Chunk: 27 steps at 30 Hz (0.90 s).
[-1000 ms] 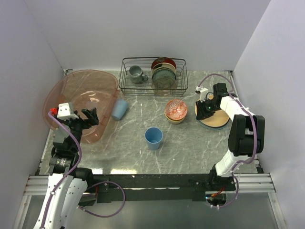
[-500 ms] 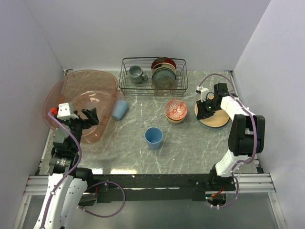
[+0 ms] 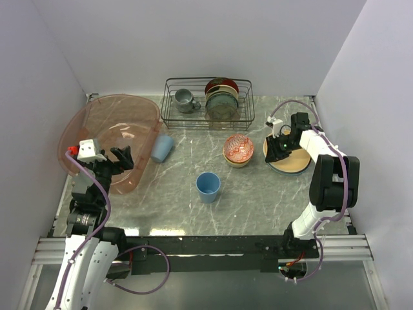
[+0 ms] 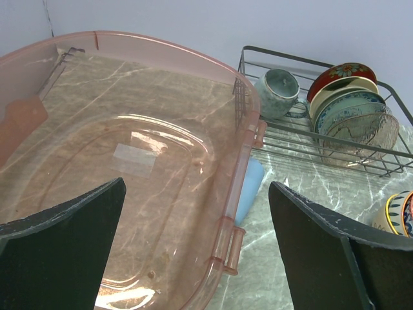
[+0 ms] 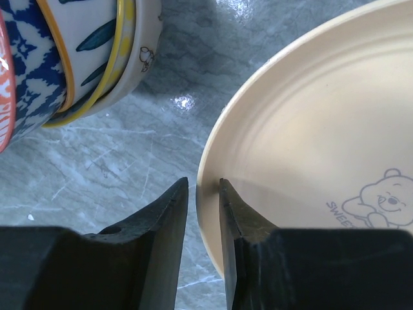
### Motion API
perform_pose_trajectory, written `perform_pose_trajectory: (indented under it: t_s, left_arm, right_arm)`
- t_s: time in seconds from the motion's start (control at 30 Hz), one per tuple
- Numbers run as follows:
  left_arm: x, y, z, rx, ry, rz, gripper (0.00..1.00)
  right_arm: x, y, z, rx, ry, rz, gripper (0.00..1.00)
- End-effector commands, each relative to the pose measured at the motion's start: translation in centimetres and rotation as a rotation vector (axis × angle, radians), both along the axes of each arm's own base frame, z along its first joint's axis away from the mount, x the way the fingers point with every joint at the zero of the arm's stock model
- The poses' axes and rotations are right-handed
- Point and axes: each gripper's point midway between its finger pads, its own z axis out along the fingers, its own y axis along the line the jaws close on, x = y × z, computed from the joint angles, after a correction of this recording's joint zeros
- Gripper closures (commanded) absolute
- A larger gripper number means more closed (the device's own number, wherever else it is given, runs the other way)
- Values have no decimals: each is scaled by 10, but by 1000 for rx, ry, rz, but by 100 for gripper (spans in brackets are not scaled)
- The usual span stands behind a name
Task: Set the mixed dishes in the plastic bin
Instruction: Pick up the plate at the center of the board.
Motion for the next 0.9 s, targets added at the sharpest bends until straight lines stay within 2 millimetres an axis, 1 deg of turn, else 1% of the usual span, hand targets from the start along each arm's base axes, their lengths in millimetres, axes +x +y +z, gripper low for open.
perform_pose_trajectory:
  t_s: [0.0,0.5,0.8,0.87]
  left_arm:
    - [0,0,13,4,-54,-3,1]
    - [0,0,12,5,-50,-3,1]
    - [0,0,12,5,-51,-3,1]
    - [0,0,12,6,-53,-3,1]
  right_arm:
    - [-1,6,7,47,20,1,66]
    - [0,6,19,95,14,-13,68]
    - [-1,4,21,116,20,-19,68]
    - [-1,4,21,116,21,-20,71]
